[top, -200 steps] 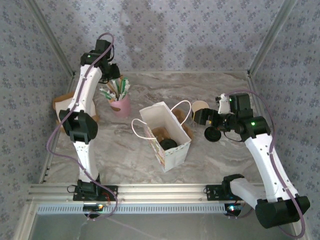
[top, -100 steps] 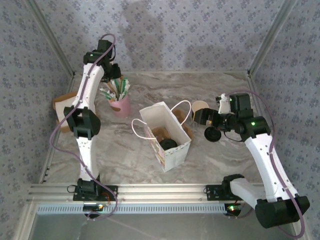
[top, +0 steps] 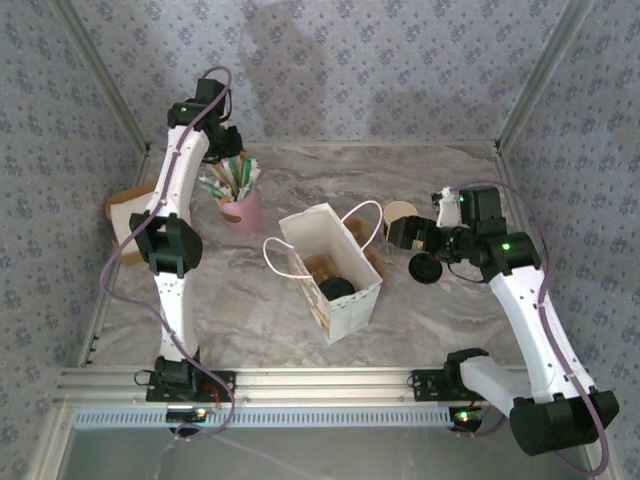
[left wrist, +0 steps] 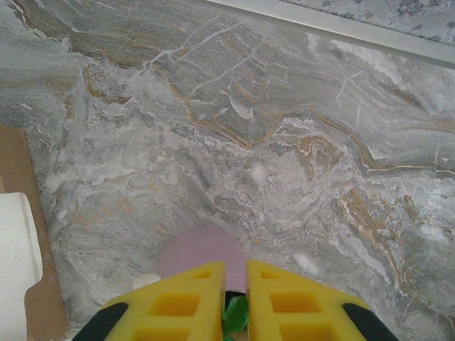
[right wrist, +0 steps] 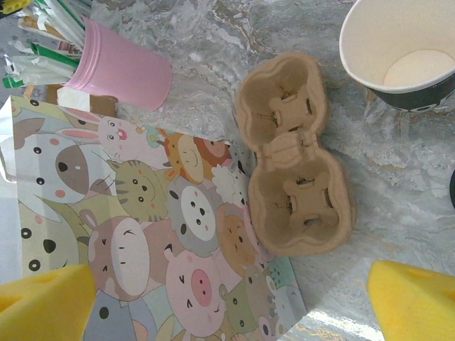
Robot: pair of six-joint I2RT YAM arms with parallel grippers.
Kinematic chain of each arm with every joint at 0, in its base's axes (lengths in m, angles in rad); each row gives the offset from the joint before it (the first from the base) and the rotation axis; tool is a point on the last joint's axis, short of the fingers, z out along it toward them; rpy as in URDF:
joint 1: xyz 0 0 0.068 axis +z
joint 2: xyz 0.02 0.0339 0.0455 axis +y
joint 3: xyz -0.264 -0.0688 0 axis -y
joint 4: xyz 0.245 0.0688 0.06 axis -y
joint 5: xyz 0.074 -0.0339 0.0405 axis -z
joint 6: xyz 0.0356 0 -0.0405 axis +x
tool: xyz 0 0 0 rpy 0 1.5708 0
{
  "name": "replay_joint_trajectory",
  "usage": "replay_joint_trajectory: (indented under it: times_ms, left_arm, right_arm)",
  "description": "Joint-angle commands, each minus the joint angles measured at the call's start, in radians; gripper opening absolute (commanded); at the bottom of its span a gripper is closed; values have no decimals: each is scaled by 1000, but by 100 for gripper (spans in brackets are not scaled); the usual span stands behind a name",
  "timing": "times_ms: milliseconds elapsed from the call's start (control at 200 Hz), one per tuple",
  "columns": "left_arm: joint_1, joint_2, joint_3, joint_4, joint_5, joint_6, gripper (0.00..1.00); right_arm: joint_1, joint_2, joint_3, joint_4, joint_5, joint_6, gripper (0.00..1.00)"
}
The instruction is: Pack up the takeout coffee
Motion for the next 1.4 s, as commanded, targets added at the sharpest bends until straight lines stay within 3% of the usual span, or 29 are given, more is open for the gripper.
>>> replay_joint_trajectory:
  times_ms: [0,160,864,1129,1394]
  left_arm:
    - [4,9,44,-34,12,12,11]
    - [4,-12,47,-44,18,12,4]
    - [-32,-287,93,-83,63,6,4]
    - [-41,-368,225,-116,160,-22,4]
    - [-45,-531,203,-84,266,-64,4]
  right_arm:
    - [-9,-1,-9,3,-26,-17,100]
    - [-9,-4,-3,0,-28,-13,100]
    - [-10,-124,22,0,-2,27,100]
    - [-10,-206,-48,57,2,83,100]
    - [-11,-271,-7,-33,-3,91,100]
